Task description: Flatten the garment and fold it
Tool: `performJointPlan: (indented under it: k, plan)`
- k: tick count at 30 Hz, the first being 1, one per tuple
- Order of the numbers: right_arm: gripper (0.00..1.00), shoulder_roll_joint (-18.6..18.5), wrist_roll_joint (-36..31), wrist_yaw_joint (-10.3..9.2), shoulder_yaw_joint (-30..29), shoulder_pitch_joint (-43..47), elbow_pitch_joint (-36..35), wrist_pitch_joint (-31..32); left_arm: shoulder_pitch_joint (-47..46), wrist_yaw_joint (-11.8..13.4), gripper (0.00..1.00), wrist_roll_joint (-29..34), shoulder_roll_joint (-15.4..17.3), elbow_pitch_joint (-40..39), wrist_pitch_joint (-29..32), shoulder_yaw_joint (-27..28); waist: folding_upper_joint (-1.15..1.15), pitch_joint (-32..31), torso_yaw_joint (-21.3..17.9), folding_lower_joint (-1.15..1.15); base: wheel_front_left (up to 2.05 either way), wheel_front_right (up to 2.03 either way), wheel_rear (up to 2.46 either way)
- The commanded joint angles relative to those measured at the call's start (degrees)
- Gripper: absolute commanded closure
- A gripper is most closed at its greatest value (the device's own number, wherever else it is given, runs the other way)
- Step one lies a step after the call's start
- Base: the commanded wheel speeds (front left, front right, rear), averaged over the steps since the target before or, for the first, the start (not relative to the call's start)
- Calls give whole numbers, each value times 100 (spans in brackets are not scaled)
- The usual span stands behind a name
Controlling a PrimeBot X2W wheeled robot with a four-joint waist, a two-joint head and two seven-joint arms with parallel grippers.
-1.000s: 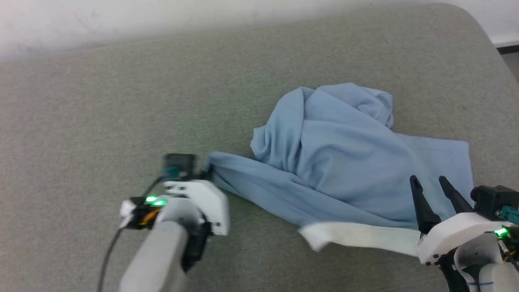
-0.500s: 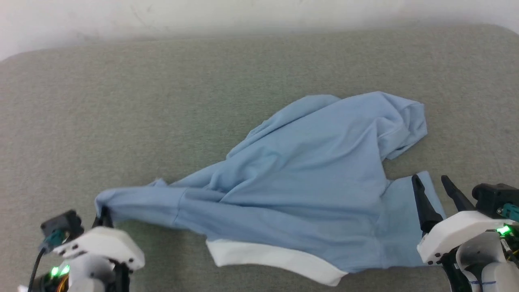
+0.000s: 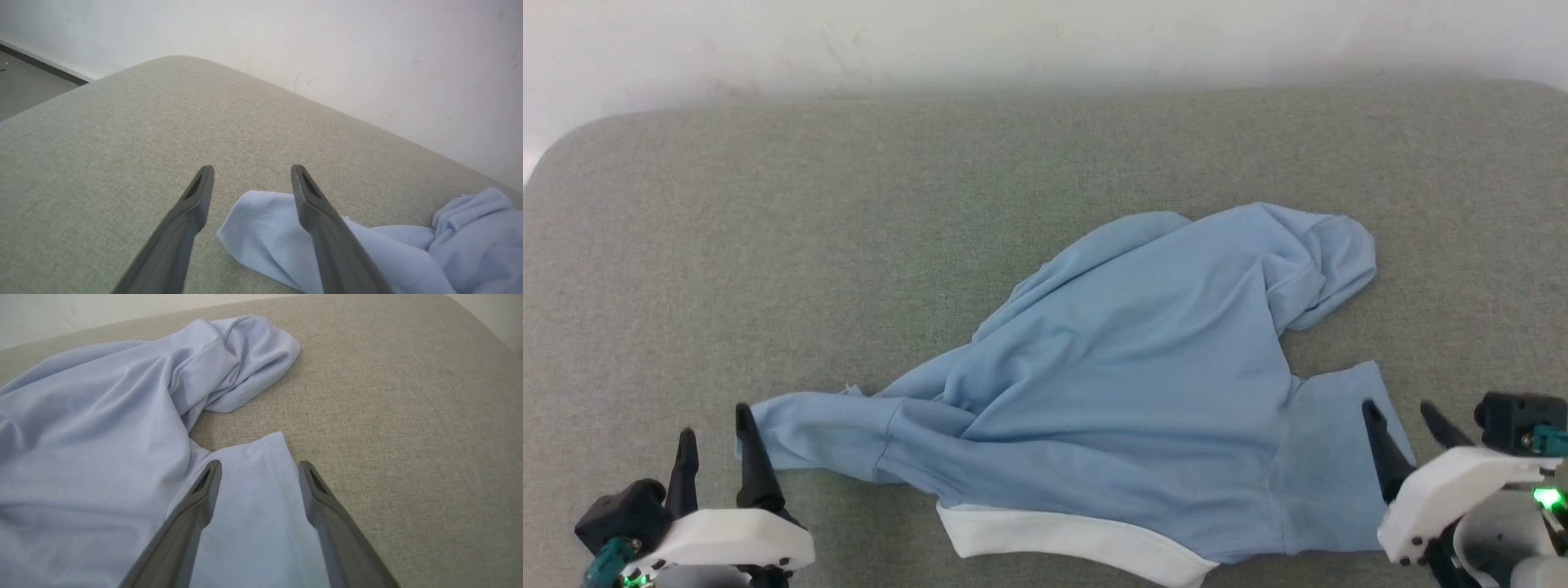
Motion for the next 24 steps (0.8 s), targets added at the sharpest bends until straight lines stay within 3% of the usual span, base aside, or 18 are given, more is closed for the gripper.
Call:
performJointPlan:
  k: [1,11,21,22,23,24]
  plan:
    - [0,3,-21,-5,-52,130,1,155,105,-25,0,180,-26,-188,-133,-44,0,-53,8,0,0,0,0]
    - [0,3,-186,-5,-652,645,195,1332,248,-197,0,943,-199,-1009,-333,4,0,-39,-1,0,0,0,0]
    - [0,3,181,-5,-276,475,760,1425,186,-397,0,1283,-366,-939,-335,123,0,129,-16,0,0,0,0]
    - [7,3,225,-5,-228,476,838,1499,177,-415,0,1313,-358,-905,-335,129,0,134,-8,0,0,0,0]
    - [54,3,277,-5,-186,482,897,1583,175,-430,0,1342,-343,-868,-335,131,0,134,-1,0,0,0,0]
    - [94,3,316,-5,-145,494,927,1665,179,-443,0,1373,-318,-829,-335,127,0,130,3,0,0,0,0]
